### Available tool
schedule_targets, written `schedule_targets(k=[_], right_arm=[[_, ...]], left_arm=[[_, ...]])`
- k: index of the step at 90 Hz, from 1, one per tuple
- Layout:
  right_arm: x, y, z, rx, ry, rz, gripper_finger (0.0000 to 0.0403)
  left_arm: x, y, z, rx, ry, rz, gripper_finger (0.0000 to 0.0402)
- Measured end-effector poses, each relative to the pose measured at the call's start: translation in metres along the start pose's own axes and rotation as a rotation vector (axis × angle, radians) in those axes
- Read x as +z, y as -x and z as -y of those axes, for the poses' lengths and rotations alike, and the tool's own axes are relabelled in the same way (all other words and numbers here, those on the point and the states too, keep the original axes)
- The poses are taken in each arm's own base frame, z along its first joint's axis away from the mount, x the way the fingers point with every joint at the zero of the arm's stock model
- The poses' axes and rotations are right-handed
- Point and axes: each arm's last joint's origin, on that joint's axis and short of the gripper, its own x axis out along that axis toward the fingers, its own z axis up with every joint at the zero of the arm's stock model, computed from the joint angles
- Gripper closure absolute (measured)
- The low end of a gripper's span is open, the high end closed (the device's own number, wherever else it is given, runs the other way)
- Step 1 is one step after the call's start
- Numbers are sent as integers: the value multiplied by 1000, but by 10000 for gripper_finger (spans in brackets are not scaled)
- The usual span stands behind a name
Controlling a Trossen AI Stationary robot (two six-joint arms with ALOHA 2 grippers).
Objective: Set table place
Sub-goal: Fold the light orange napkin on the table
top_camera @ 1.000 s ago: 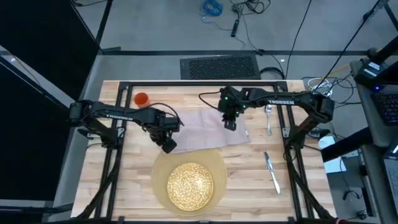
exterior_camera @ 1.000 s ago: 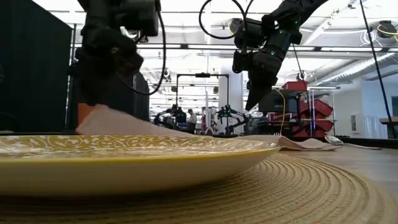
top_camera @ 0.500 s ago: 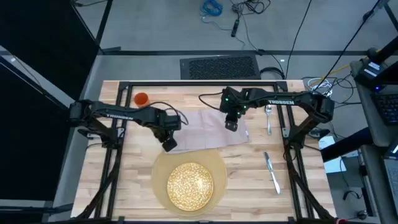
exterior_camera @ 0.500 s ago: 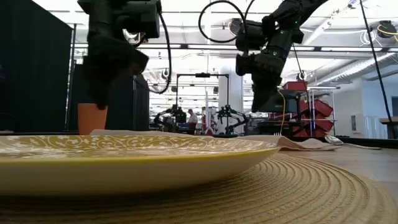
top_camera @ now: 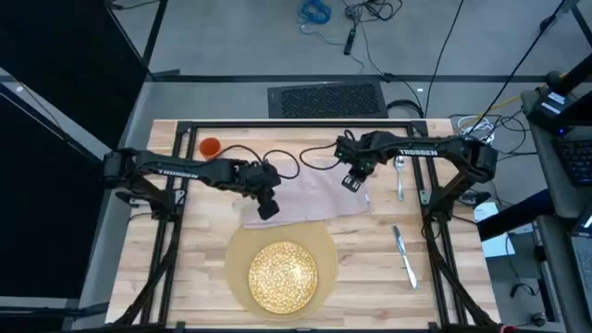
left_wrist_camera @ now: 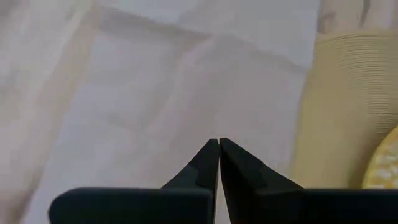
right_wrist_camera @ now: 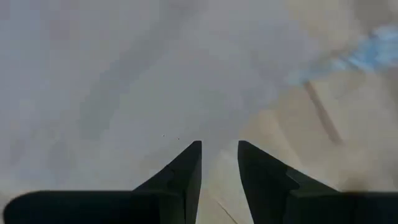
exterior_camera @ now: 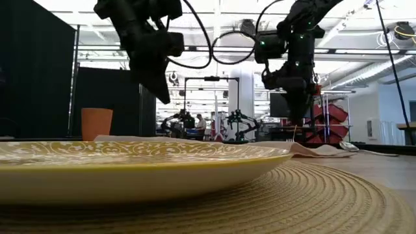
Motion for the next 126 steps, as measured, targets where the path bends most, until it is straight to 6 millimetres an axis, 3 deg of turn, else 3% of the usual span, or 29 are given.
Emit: schedule_targets(k=[16,33,62,88,126], right_arm=[[-25,-4,-12,-96,-84,-79,312],[-61,-12,-27,-62,-165,-113,312],[-87,-38,-38,102,-321,-43,312],[-86,-42,-40,147,-322,-2,312],[-86,-3,-28,221,-357,194,312]], left_arm=[[-12,-8,1,9,-44,-32,402],[-27,-20,0,11,-52,-46,402],[-24,-24,4,-24,-69,46,402],[-25,-24,7,-54,-76,44,402],[-24,-24,8,-63,-71,55,402]])
